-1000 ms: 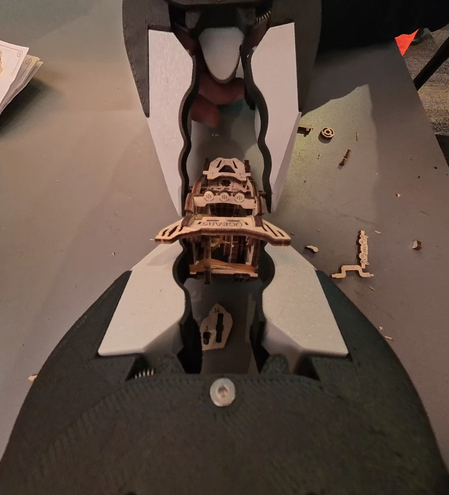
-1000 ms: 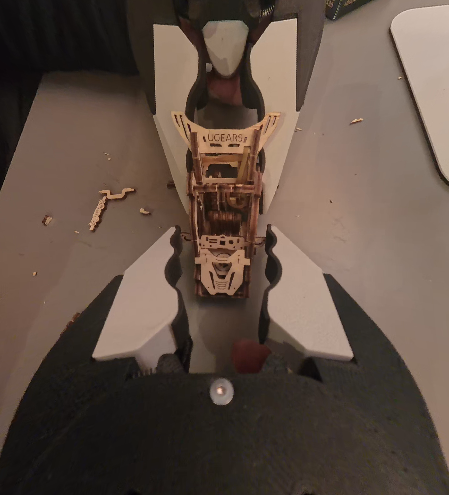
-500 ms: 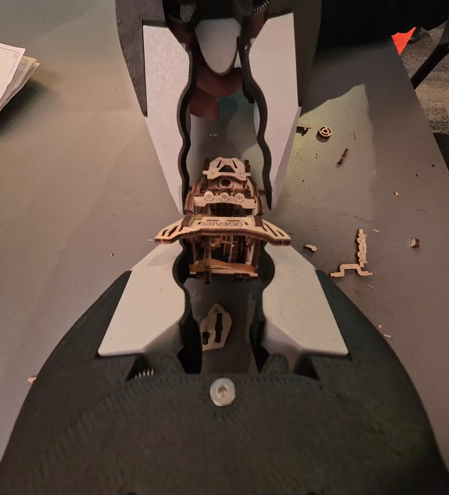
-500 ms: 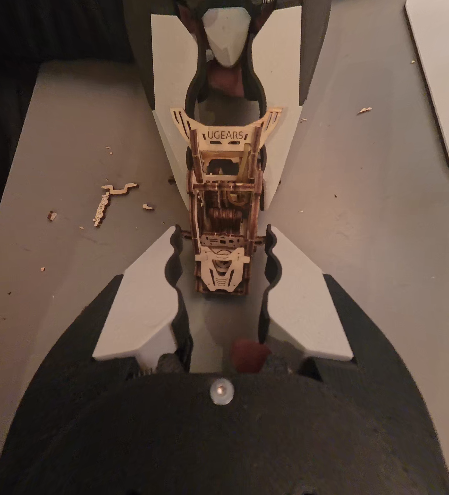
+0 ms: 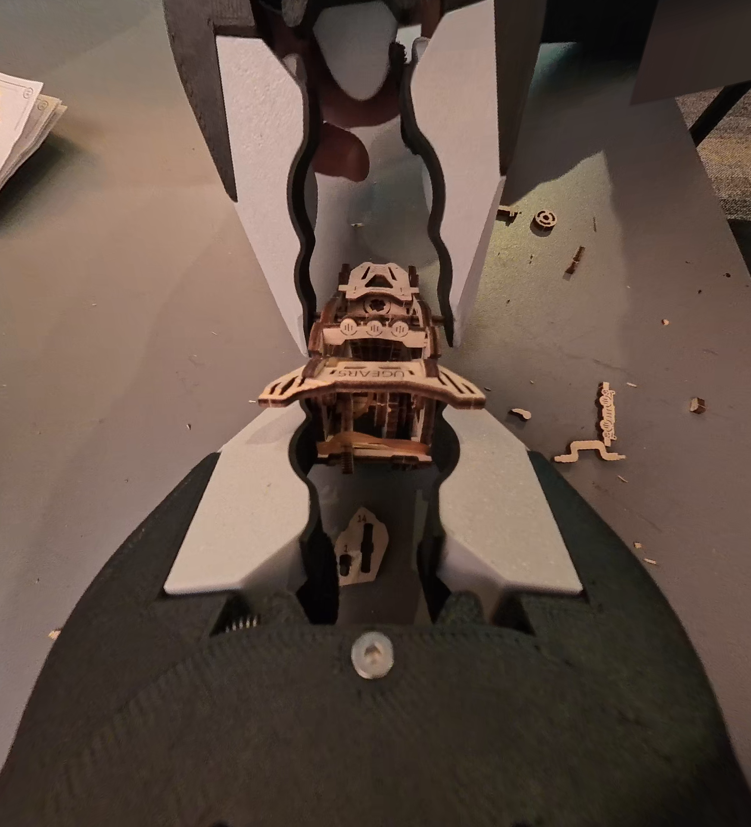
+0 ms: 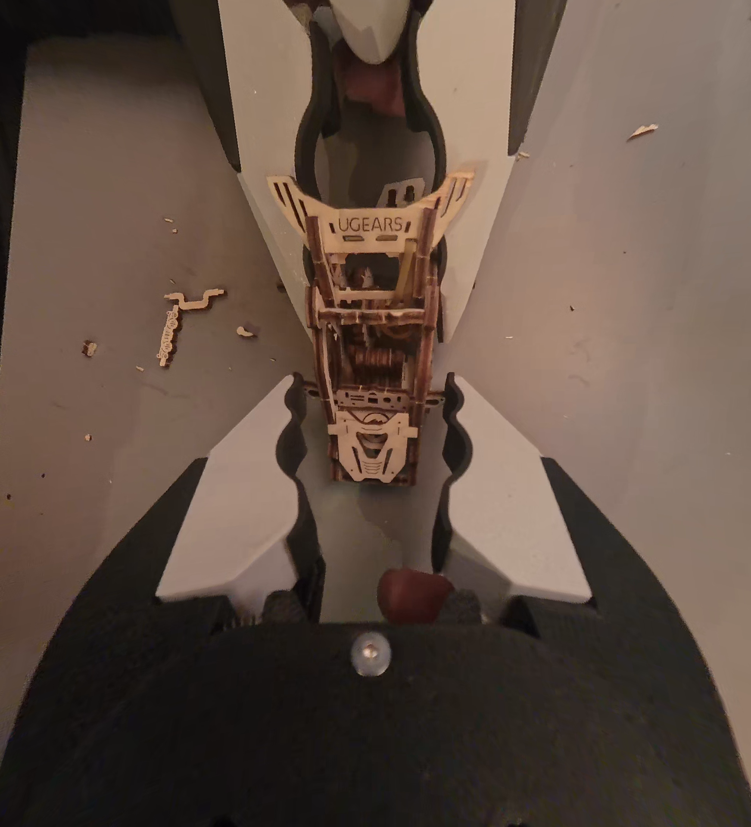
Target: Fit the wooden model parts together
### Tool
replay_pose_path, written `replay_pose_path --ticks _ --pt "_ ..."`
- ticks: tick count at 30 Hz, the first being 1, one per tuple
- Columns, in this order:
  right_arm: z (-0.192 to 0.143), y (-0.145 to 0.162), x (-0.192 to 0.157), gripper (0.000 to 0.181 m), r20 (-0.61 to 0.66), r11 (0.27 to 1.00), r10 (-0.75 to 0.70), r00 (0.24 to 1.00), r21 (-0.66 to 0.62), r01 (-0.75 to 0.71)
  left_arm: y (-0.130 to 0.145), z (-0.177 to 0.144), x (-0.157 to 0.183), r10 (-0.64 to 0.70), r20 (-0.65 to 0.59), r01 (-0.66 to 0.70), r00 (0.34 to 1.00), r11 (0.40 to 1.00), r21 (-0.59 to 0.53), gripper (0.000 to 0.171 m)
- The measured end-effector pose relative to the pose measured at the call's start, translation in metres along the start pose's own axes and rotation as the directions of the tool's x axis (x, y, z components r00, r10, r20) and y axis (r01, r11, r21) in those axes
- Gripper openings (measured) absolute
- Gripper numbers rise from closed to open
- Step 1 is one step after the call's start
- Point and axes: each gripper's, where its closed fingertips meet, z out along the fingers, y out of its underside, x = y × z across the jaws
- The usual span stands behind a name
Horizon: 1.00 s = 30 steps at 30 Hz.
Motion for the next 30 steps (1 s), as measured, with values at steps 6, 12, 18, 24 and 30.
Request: replay_pose_path --ticks 6,12,18,24,30 --pt "0.0005 0.0 0.0004 0.06 -0.029 0.999 -0.016 0.999 -0.034 0.015 0.0005 -0.0006 0.0 0.006 0.001 -0.006 1.0 1.0 0.0 0.046" --pt "0.0006 0.0 0.0 0.061 -0.03 0.997 -0.031 0.999 -0.067 0.029 0.0003 -0.0006 0.0005 0.007 -0.001 -0.007 1.0 1.0 0.001 0.046" --pt "0.0004 0.0008 -0.0002 0.06 -0.013 0.993 -0.053 0.999 -0.107 0.051 0.0001 -0.0005 0.0005 0.011 0.002 -0.011 1.0 1.0 0.001 0.046" --pt "-0.0002 0.0025 -0.0009 0.06 0.011 0.983 -0.073 0.997 -0.168 0.074 -0.0002 -0.0003 0.0006 0.014 0.003 -0.014 1.0 1.0 0.001 0.046" --pt "-0.0001 0.0046 -0.0012 0.06 0.025 0.967 -0.1 0.995 -0.232 0.103 -0.0002 -0.0001 0.0006 0.019 0.006 -0.019 1.0 1.0 0.0 0.046"
